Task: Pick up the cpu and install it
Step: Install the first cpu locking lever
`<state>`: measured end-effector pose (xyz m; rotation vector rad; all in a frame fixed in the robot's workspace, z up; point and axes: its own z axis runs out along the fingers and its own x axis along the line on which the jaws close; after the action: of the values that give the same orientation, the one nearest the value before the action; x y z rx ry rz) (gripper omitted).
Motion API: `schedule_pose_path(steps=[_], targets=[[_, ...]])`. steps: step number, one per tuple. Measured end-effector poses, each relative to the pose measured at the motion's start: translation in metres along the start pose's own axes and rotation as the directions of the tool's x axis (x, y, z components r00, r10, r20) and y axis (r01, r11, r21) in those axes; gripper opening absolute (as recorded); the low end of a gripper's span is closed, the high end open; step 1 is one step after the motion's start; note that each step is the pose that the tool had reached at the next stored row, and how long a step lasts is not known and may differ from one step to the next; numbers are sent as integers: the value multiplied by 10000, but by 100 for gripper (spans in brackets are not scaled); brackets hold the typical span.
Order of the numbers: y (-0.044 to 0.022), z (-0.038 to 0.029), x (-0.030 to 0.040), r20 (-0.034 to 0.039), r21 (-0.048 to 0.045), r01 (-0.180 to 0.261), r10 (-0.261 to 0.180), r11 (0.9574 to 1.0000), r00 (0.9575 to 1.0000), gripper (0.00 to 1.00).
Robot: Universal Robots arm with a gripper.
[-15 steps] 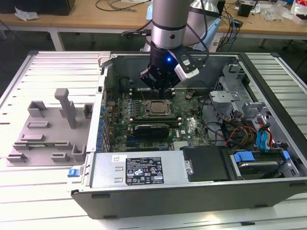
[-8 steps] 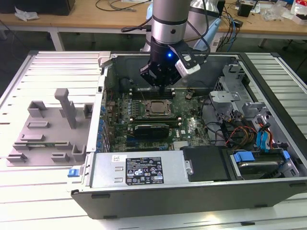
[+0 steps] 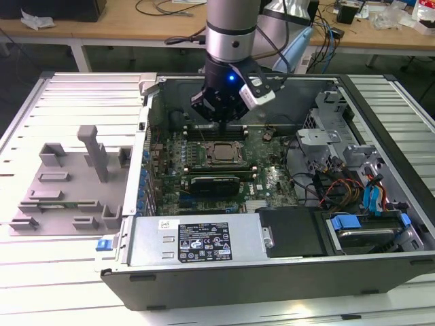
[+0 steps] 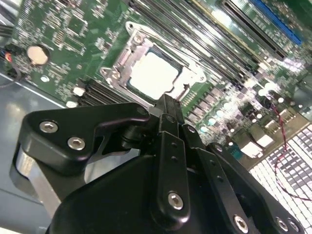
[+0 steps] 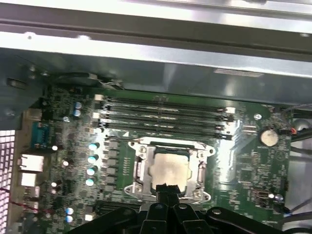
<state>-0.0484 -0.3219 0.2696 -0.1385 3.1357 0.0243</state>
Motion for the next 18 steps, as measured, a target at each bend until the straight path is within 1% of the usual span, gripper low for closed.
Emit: schedule_pose_path(steps=[2,4,6,7,12,13,14,15,16,17,18], targets=[[9,0,68,6,-11,-3,3,10000,10000,11],[22,1,175,11,-28,-12,12,10000,10000,11],[31,1,239,12,-35,-17,17,10000,10000,11],[40,2,304,14,-39,-21,21,10000,10000,11],[65,2,476,14,-42,-41,41,10000,10000,11],[68,2,495,15,-42,-45,46,10000,10000,11],[73,3,530,15,-43,-53,54,10000,10000,11],[79,3,585,16,-46,-65,66,10000,10000,11],[84,5,629,42,-135,-65,66,9999,10000,11],[86,5,654,104,-434,-61,65,9990,9999,11],[87,6,664,145,-655,-61,70,9978,9999,11]])
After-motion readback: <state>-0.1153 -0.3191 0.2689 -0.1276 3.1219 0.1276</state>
